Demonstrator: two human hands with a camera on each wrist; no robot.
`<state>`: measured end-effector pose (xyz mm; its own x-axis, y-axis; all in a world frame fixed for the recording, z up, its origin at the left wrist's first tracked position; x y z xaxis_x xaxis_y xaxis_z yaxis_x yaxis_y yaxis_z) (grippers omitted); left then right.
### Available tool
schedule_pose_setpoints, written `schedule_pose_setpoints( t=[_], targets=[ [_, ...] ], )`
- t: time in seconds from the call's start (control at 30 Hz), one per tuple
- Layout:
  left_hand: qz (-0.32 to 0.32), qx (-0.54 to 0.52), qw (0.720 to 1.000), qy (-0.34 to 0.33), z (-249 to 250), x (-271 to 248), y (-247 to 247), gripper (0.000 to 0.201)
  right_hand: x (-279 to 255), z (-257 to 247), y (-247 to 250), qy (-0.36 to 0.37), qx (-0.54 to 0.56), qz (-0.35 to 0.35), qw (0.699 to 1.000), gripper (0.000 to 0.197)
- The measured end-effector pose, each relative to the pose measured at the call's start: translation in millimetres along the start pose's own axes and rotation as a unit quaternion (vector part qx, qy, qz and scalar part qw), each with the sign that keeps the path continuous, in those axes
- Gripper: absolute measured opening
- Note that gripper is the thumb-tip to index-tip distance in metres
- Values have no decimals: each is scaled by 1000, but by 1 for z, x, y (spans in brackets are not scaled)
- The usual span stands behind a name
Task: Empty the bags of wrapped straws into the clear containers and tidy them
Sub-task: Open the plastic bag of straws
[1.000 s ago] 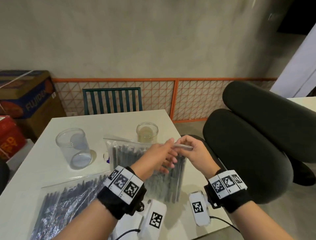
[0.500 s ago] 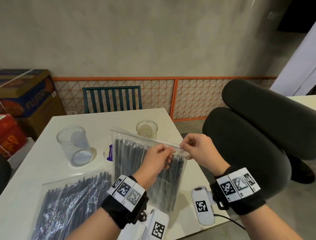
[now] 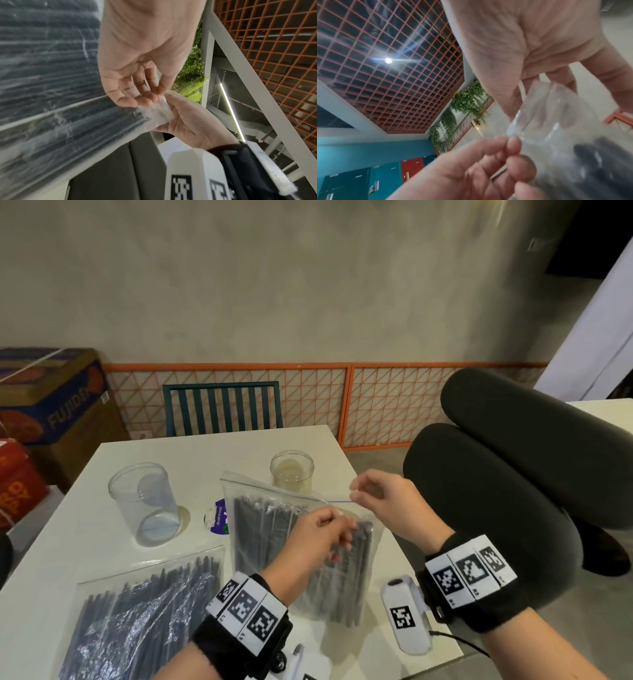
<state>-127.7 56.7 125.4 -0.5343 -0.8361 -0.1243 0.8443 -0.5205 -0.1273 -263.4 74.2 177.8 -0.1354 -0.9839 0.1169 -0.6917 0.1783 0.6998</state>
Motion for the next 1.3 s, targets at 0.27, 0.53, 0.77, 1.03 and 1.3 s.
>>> schedule_pose_setpoints(
  t=[0.27, 0.53, 0.77, 1.03, 1.3],
  targets=[
    [102, -98, 988, 67, 10, 15, 27, 28, 1, 1, -16, 14, -32, -8, 999, 16],
    [101, -104, 989, 32, 5, 14, 22, 19, 5, -18, -30, -3, -195, 20, 981, 14],
    [96, -83, 992, 24, -1, 5, 23, 24, 23, -11, -26, -58, -151, 72, 984, 16],
    [85, -46, 994, 56, 13, 7, 37, 18, 23, -35, -54, 5, -151, 16, 988, 17],
    [158, -28, 987, 13, 19, 5, 66, 20, 32, -40, -59, -1, -134, 24, 991, 15]
  ],
)
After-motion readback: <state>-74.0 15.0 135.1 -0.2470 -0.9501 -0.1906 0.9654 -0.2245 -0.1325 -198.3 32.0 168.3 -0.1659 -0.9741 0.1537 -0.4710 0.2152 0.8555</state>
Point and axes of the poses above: each hand's wrist, its own x-axis towards the middle knuckle, its own y-axis out of the back of the hand, z = x × y, the point moved 3 cm from there along x, towards the middle knuckle, and after that the axes turned 3 degrees about -z, right-handed, at the moved point
